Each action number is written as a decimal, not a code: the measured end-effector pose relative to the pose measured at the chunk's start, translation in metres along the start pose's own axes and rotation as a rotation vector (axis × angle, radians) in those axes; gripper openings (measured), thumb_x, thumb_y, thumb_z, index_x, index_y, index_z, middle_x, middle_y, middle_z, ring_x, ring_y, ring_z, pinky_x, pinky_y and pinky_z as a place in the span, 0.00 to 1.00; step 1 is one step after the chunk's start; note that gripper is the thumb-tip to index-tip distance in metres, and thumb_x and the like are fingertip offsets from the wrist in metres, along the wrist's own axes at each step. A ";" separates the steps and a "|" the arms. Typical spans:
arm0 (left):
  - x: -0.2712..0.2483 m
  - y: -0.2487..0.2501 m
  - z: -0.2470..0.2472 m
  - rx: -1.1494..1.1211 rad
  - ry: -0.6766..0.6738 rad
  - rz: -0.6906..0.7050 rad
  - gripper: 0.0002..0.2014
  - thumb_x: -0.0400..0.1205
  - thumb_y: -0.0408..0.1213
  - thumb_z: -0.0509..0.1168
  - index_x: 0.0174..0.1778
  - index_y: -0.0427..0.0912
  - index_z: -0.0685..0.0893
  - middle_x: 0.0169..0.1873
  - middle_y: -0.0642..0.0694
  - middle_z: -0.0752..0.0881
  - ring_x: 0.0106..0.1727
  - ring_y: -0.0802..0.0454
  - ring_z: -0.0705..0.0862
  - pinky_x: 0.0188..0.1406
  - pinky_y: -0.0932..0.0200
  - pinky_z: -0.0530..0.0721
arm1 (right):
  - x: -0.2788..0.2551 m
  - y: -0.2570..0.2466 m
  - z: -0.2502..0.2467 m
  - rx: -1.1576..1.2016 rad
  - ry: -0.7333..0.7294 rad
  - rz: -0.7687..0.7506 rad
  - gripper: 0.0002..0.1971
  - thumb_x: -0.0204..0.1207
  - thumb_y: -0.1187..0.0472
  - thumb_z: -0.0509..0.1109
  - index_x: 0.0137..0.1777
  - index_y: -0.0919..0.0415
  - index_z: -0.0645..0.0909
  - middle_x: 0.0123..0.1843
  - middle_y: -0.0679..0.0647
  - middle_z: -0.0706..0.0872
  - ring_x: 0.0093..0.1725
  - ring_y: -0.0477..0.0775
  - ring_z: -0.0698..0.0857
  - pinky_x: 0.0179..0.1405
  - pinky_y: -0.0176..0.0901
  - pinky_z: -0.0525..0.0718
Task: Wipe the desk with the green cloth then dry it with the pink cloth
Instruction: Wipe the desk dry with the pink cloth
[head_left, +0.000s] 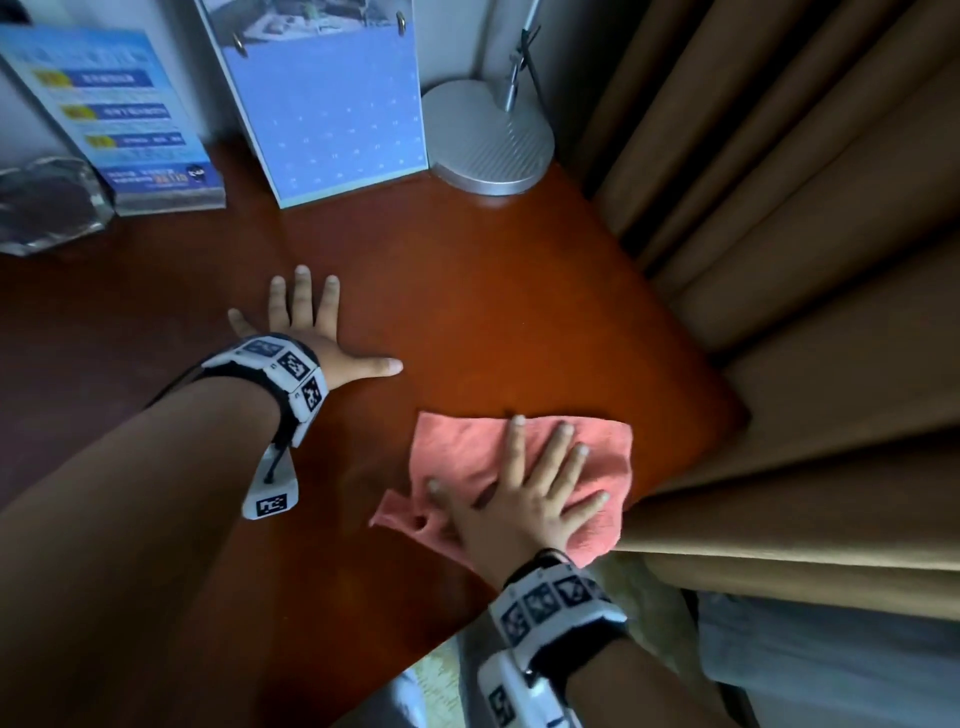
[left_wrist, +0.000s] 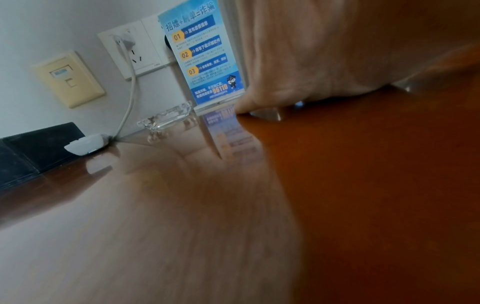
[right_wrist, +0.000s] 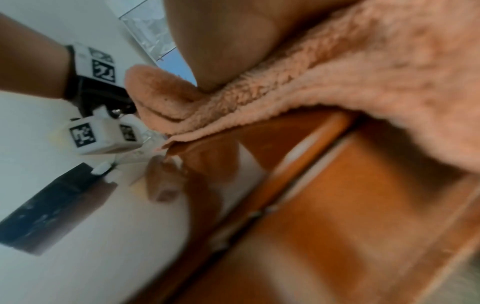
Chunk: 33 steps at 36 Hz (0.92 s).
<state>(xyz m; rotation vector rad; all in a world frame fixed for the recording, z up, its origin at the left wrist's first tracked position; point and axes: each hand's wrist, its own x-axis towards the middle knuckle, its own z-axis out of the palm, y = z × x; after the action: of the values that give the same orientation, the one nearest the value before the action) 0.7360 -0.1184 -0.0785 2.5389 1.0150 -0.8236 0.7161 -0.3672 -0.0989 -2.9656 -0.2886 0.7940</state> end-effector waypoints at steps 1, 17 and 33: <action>0.001 -0.001 0.000 -0.002 -0.003 0.002 0.66 0.52 0.87 0.51 0.79 0.57 0.28 0.78 0.52 0.23 0.80 0.46 0.26 0.74 0.25 0.39 | -0.002 -0.008 0.001 -0.004 -0.023 -0.025 0.58 0.55 0.15 0.39 0.78 0.44 0.19 0.78 0.63 0.19 0.78 0.67 0.22 0.70 0.82 0.30; 0.001 -0.002 0.002 0.002 0.005 0.013 0.66 0.52 0.86 0.52 0.79 0.58 0.27 0.78 0.52 0.24 0.80 0.46 0.27 0.74 0.25 0.39 | 0.002 0.065 -0.009 -0.283 -0.075 -0.664 0.51 0.56 0.14 0.53 0.75 0.24 0.30 0.81 0.41 0.22 0.79 0.52 0.22 0.70 0.76 0.24; -0.004 0.001 0.000 0.003 0.005 0.001 0.64 0.56 0.85 0.52 0.79 0.58 0.27 0.78 0.52 0.23 0.80 0.47 0.27 0.75 0.27 0.38 | 0.130 0.112 -0.097 -0.089 0.004 0.014 0.59 0.50 0.13 0.50 0.80 0.32 0.32 0.84 0.49 0.29 0.83 0.60 0.33 0.76 0.77 0.40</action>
<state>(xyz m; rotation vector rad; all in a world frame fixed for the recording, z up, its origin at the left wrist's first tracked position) 0.7347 -0.1208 -0.0759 2.5455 1.0142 -0.8189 0.8936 -0.4524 -0.0907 -3.0552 -0.3119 0.7971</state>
